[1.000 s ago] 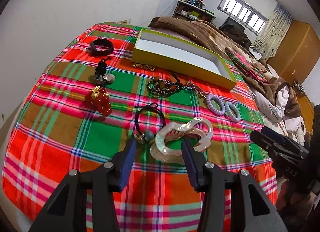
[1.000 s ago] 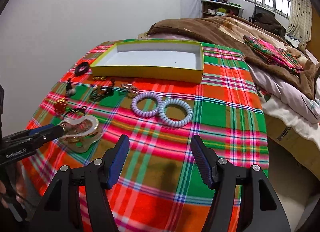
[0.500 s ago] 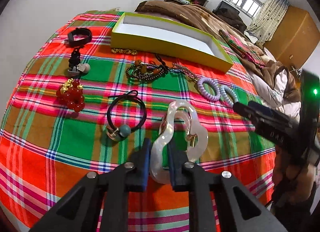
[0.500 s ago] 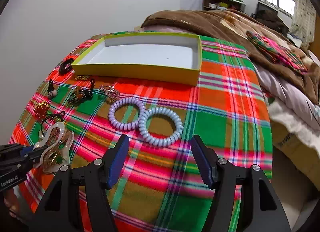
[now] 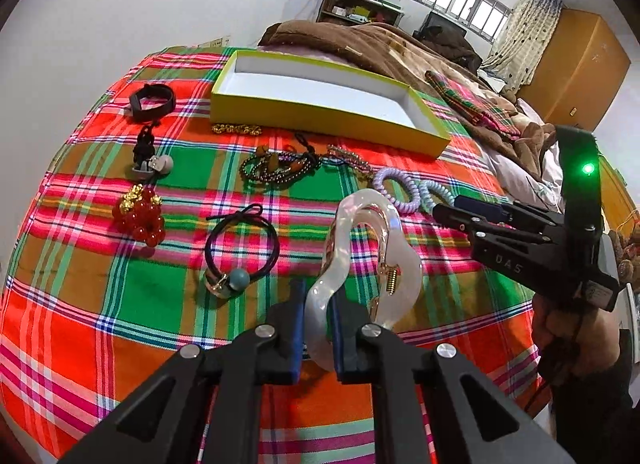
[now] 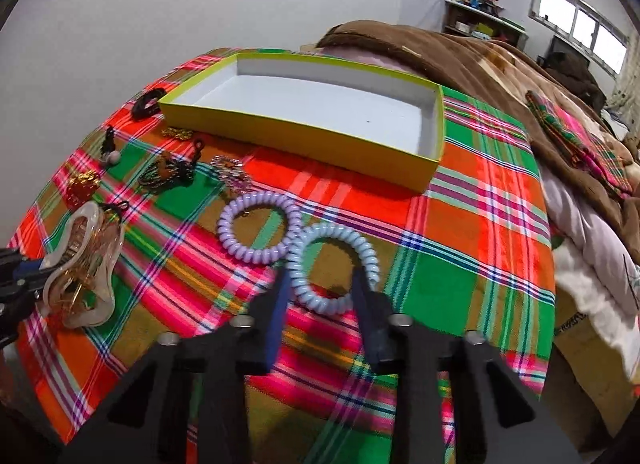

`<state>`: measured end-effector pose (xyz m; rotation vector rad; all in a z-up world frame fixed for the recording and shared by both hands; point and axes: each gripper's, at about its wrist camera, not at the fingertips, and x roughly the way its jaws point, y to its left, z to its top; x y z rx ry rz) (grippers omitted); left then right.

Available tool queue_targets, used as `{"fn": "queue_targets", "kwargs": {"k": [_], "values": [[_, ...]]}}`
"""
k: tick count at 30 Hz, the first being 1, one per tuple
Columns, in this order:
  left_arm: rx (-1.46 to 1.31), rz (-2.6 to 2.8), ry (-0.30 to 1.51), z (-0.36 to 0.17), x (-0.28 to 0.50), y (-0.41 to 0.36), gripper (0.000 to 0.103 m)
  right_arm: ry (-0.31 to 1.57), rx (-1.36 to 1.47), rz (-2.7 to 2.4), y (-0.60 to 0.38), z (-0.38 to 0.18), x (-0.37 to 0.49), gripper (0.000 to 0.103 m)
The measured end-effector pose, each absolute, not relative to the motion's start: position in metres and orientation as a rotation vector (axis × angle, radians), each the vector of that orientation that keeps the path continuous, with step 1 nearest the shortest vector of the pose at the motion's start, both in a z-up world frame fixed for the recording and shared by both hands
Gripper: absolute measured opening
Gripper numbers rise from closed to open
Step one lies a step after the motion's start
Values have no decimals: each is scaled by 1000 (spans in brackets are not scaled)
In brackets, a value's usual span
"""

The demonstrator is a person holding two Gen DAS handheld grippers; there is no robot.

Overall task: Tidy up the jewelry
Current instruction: 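Carry the claw clip and blue coil tie into the tray and release both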

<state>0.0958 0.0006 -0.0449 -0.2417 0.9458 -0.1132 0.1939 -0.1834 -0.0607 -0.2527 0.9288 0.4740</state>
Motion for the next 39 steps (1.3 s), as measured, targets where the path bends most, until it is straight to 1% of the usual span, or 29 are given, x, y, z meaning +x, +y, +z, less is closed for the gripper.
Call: {"fn": "queue_targets", "kwargs": {"k": [3, 8, 11, 13, 14, 15, 16, 20, 29, 39], "values": [[-248, -115, 934, -41, 95, 2, 12, 935, -277, 482, -180, -63, 191, 8], [-253, -112, 927, -37, 92, 3, 12, 954, -306, 508, -176, -63, 188, 8], [-249, -118, 921, -34, 89, 2, 12, 1010, -274, 539, -175, -66, 192, 16], [-254, -123, 917, -32, 87, 2, 12, 1006, -264, 541, -175, -66, 193, 16], [-255, -124, 915, -31, 86, 2, 12, 1009, -258, 534, -176, -66, 193, 16], [-255, -124, 913, -29, 85, 2, 12, 1008, -258, 521, -176, -67, 192, 12], [-255, -123, 911, -28, 85, 2, 12, 1004, -263, 515, -176, -66, 191, 11], [-249, -120, 898, -22, 82, 4, 12, 996, -264, 504, -178, -66, 183, 9], [-242, -118, 869, -10, 80, 7, 12, 886, -177, 504, -195, -26, 155, 9], [-218, -113, 829, 9, 98, 13, 12, 783, -66, 518, -203, 10, 159, 9]]}}
